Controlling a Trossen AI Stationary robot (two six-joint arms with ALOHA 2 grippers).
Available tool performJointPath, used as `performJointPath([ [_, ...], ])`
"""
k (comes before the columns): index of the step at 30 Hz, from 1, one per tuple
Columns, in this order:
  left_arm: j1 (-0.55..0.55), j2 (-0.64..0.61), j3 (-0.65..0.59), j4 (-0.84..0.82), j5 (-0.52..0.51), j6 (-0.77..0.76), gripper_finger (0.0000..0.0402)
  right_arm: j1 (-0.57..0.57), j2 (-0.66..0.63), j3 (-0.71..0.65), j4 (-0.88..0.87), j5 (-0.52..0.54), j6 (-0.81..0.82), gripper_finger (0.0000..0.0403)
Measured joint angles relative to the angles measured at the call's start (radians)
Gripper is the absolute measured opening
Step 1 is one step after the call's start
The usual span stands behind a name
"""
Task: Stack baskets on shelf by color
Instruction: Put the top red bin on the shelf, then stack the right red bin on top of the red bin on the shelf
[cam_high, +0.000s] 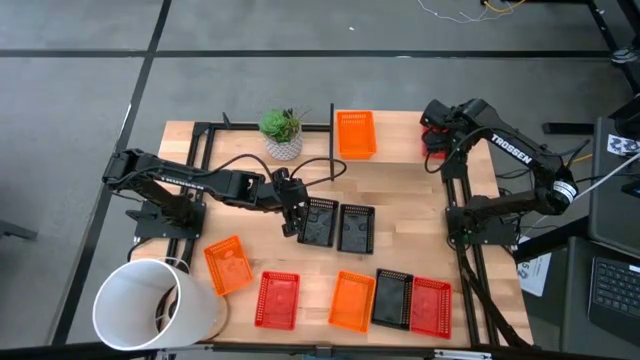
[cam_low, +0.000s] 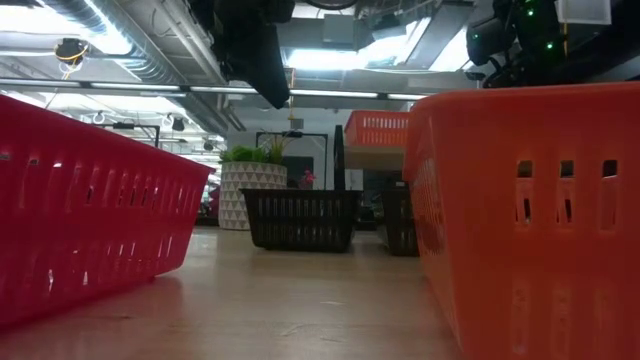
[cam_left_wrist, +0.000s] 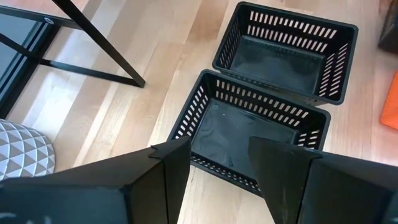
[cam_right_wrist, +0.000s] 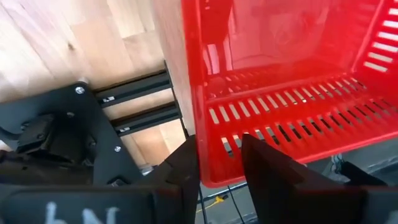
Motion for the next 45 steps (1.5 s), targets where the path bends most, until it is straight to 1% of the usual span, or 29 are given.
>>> performJointPath([
  [4,0.000,0.000,0.000,0.000,0.000,0.000,0.0155,0.000,-0.001,0.000,0.000,0.000,0.005,0.0116],
  [8,0.000,0.000,0.000,0.000,0.000,0.001,0.0155,0.000,-0.001,0.000,0.000,-0.007,0.048,0.0116],
  [15,0.000,0.000,0.000,0.000,0.000,0.002,0.0155,0.016,-0.019,0.012,-0.002,-0.024,0.050,0.0116],
  [18,0.000,0.000,0.000,0.000,0.000,0.002,0.0155,0.040,-0.033,0.044,-0.002,-0.036,0.057,0.0116],
  [21,0.000,0.000,0.000,0.000,0.000,0.002,0.0155,0.065,-0.046,0.094,-0.002,-0.086,0.079,0.0116],
  [24,0.000,0.000,0.000,0.000,0.000,0.002,0.0155,0.090,-0.064,0.147,0.000,-0.110,0.143,0.0116],
  [25,0.000,0.000,0.000,0.000,0.000,0.002,0.0155,0.098,-0.073,0.164,0.000,-0.130,0.177,0.0116],
  [27,0.000,0.000,0.000,0.000,0.000,0.002,0.0155,0.110,-0.093,0.191,0.000,-0.215,0.268,0.0116],
  [29,0.000,0.000,0.000,0.000,0.000,0.002,0.0155,0.122,-0.121,0.207,0.002,-0.360,0.409,0.0116],
  [32,0.001,0.000,0.000,0.000,0.000,0.002,0.0155,0.159,-0.176,0.195,0.004,-0.632,0.644,0.0116],
  [33,0.001,0.000,0.000,0.000,0.000,0.002,0.0155,0.180,-0.198,0.182,0.002,-0.703,0.685,0.0116],
  [35,0.001,0.000,0.000,0.000,0.000,0.002,0.0155,0.241,-0.251,0.141,0.001,-0.791,0.709,0.0116],
  [37,0.001,0.000,0.000,0.000,0.000,0.002,0.0155,0.311,-0.311,0.086,0.000,-0.814,0.789,0.0116],
  [39,0.001,0.000,0.000,0.000,0.000,0.002,0.0155,0.380,-0.377,0.015,0.014,-0.811,0.935,0.0113],
  [42,0.001,0.000,0.000,0.000,0.000,0.002,0.0155,0.492,-0.468,-0.112,0.086,-0.803,1.098,0.0109],
  [45,0.001,0.000,0.000,0.000,0.000,0.002,0.0155,0.603,-0.534,-0.246,0.194,-0.820,1.210,0.0108],
])
